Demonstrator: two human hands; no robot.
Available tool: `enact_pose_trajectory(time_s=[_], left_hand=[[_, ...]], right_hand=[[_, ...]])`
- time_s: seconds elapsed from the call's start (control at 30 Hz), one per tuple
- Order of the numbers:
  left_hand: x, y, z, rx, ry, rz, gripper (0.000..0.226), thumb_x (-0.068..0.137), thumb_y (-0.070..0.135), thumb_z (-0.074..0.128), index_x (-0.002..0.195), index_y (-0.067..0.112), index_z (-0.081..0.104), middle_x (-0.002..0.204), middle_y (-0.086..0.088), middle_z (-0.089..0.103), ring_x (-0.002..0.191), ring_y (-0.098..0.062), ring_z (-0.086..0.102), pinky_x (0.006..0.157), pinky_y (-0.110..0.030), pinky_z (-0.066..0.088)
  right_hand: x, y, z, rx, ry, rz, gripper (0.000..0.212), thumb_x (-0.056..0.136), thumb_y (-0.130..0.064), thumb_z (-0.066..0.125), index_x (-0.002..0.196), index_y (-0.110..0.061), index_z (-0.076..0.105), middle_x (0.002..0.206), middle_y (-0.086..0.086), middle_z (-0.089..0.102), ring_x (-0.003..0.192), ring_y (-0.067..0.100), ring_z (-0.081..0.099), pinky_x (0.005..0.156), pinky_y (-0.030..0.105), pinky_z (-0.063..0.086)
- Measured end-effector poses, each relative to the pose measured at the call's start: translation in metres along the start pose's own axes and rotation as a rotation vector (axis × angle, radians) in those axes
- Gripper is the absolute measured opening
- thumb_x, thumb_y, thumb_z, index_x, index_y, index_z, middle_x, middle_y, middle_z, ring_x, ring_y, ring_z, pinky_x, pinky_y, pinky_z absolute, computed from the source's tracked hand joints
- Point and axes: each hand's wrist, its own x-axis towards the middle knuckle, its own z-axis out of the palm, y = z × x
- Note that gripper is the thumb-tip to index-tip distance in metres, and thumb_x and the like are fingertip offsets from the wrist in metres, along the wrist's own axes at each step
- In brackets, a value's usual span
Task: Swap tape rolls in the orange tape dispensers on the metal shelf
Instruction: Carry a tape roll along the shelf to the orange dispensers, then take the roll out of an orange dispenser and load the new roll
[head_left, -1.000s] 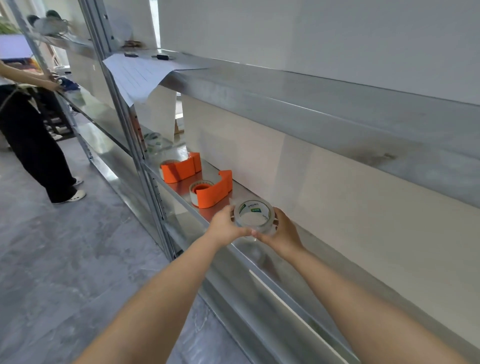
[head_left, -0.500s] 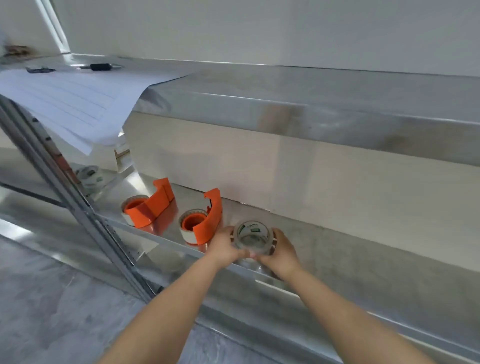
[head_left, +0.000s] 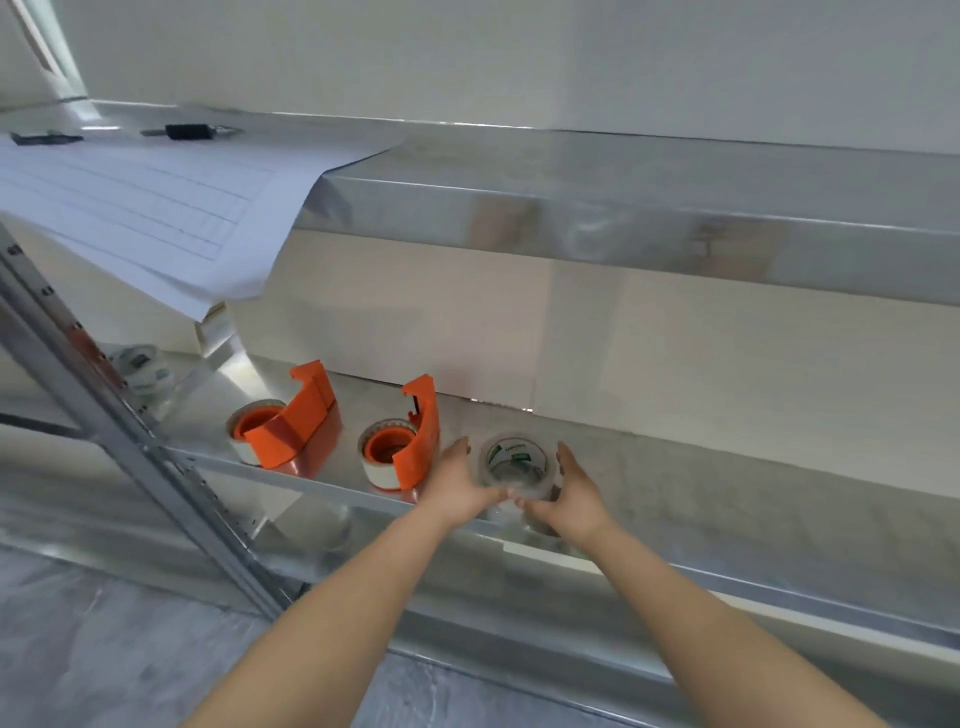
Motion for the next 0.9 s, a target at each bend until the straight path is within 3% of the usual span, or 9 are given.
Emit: enact_pose_trajectory(time_s=[0.07, 0.17, 0.3, 0.37, 0.43, 0.57, 0.67, 0.77, 0.9], left_hand=[[0.001, 0.001, -0.012, -0.024, 0.032, 0.002, 0.099, 0.066, 0.038, 0.08, 0.144, 0.013, 0.025, 0.148, -0.008, 0.037, 0.135, -0.024, 0.038, 0.107, -0.034, 0.036], [0.004, 0.001, -0.033, -0.018, 0.098, 0.029, 0.092, 0.066, 0.038, 0.079, 0.141, 0.013, 0.032, 0.144, -0.009, 0.042, 0.131, -0.026, 0.042, 0.105, -0.035, 0.039], [0.007, -0.011, -0.06, 0.093, 0.176, 0.1, 0.068, 0.061, 0.037, 0.079, 0.117, 0.011, 0.05, 0.117, -0.009, 0.057, 0.108, -0.027, 0.058, 0.079, -0.028, 0.042], [0.013, -0.024, -0.075, 0.064, 0.194, 0.103, 0.073, 0.061, 0.032, 0.081, 0.124, 0.012, 0.049, 0.125, -0.008, 0.052, 0.106, -0.021, 0.057, 0.084, -0.027, 0.042], [0.017, -0.039, -0.093, 0.069, 0.177, 0.108, 0.084, 0.064, 0.03, 0.08, 0.135, 0.01, 0.04, 0.139, -0.01, 0.043, 0.12, -0.021, 0.049, 0.094, -0.025, 0.037], [0.027, -0.073, -0.123, 0.157, 0.054, 0.07, 0.089, 0.062, 0.033, 0.08, 0.136, 0.006, 0.04, 0.143, -0.015, 0.041, 0.13, -0.028, 0.043, 0.109, -0.035, 0.035], [0.039, -0.093, -0.136, 0.198, -0.16, 0.113, 0.075, 0.056, 0.027, 0.083, 0.121, 0.007, 0.052, 0.122, -0.013, 0.058, 0.114, -0.028, 0.055, 0.098, -0.041, 0.046], [0.052, -0.101, -0.143, 0.266, -0.281, 0.068, 0.072, 0.06, 0.027, 0.083, 0.121, 0.008, 0.048, 0.119, -0.007, 0.059, 0.107, -0.024, 0.058, 0.091, -0.035, 0.049], [0.059, -0.098, -0.139, 0.245, -0.402, 0.003, 0.039, 0.067, 0.026, 0.074, 0.101, 0.014, 0.058, 0.094, -0.001, 0.065, 0.079, -0.013, 0.059, 0.065, -0.022, 0.048]], right_hand=[[0.001, -0.011, 0.002, -0.094, 0.031, -0.063, 0.099, 0.066, -0.032, 0.08, 0.144, -0.017, 0.019, 0.146, 0.008, 0.037, 0.132, 0.025, 0.039, 0.106, 0.028, 0.032], [0.002, -0.029, 0.01, -0.27, 0.103, -0.211, 0.094, 0.069, -0.036, 0.076, 0.143, -0.013, 0.023, 0.149, 0.009, 0.032, 0.14, 0.026, 0.026, 0.113, 0.034, 0.027], [0.001, -0.055, 0.032, -0.305, 0.078, -0.271, 0.088, 0.073, -0.033, 0.074, 0.142, -0.009, 0.026, 0.15, 0.01, 0.031, 0.141, 0.025, 0.025, 0.114, 0.035, 0.026], [0.001, -0.063, 0.049, -0.309, 0.047, -0.263, 0.086, 0.075, -0.03, 0.072, 0.142, -0.009, 0.024, 0.15, 0.011, 0.031, 0.141, 0.025, 0.024, 0.114, 0.034, 0.025], [0.002, -0.073, 0.067, -0.327, 0.029, -0.27, 0.085, 0.074, -0.031, 0.071, 0.141, -0.009, 0.024, 0.148, 0.013, 0.034, 0.14, 0.026, 0.023, 0.112, 0.035, 0.024], [0.008, -0.095, 0.102, -0.276, 0.061, -0.277, 0.068, 0.07, -0.026, 0.073, 0.129, -0.016, 0.043, 0.127, 0.012, 0.055, 0.119, 0.028, 0.05, 0.093, 0.031, 0.04], [0.011, -0.103, 0.13, -0.254, 0.045, -0.221, 0.069, 0.074, -0.019, 0.066, 0.136, -0.023, 0.036, 0.128, 0.011, 0.053, 0.115, 0.029, 0.053, 0.095, 0.032, 0.044], [0.009, -0.105, 0.147, -0.295, 0.095, -0.144, 0.059, 0.078, -0.02, 0.058, 0.133, -0.032, 0.039, 0.129, 0.005, 0.054, 0.11, 0.027, 0.057, 0.093, 0.04, 0.049], [0.006, -0.106, 0.151, -0.227, 0.153, -0.064, 0.047, 0.079, -0.014, 0.064, 0.123, -0.018, 0.051, 0.125, 0.007, 0.059, 0.108, 0.026, 0.059, 0.092, 0.034, 0.05]])
